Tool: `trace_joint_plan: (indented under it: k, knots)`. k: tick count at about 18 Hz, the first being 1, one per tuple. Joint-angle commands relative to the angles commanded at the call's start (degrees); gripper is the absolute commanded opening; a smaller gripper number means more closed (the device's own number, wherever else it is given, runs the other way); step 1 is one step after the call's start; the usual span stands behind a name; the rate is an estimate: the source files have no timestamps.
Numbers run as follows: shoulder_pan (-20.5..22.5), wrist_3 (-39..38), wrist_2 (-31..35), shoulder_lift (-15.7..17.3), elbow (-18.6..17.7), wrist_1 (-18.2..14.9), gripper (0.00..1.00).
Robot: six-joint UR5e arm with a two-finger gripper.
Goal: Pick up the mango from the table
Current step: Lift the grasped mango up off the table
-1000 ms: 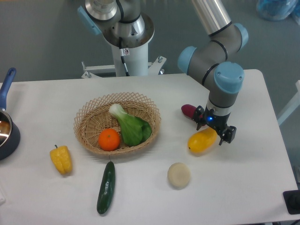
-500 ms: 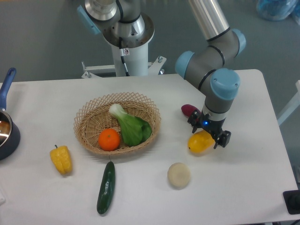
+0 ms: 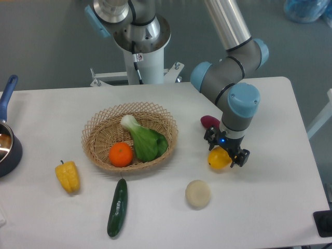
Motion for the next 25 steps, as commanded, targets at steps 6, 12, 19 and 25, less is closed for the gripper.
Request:
trace_joint_plan:
  k: [6, 12, 19, 25]
  knots:
    - [0.1, -0.1, 0.1, 0.4, 1.3, -0.1, 0.15]
    - [-1.2, -5.3, -13.6, 5.3, 5.8, -0.4, 0.13]
    - [-1.8, -23.9, -33.0, 8.9, 13.6, -0.4, 0.13]
    - [-1.8, -30.8, -37.3, 10.5, 14.2, -0.3, 0.13]
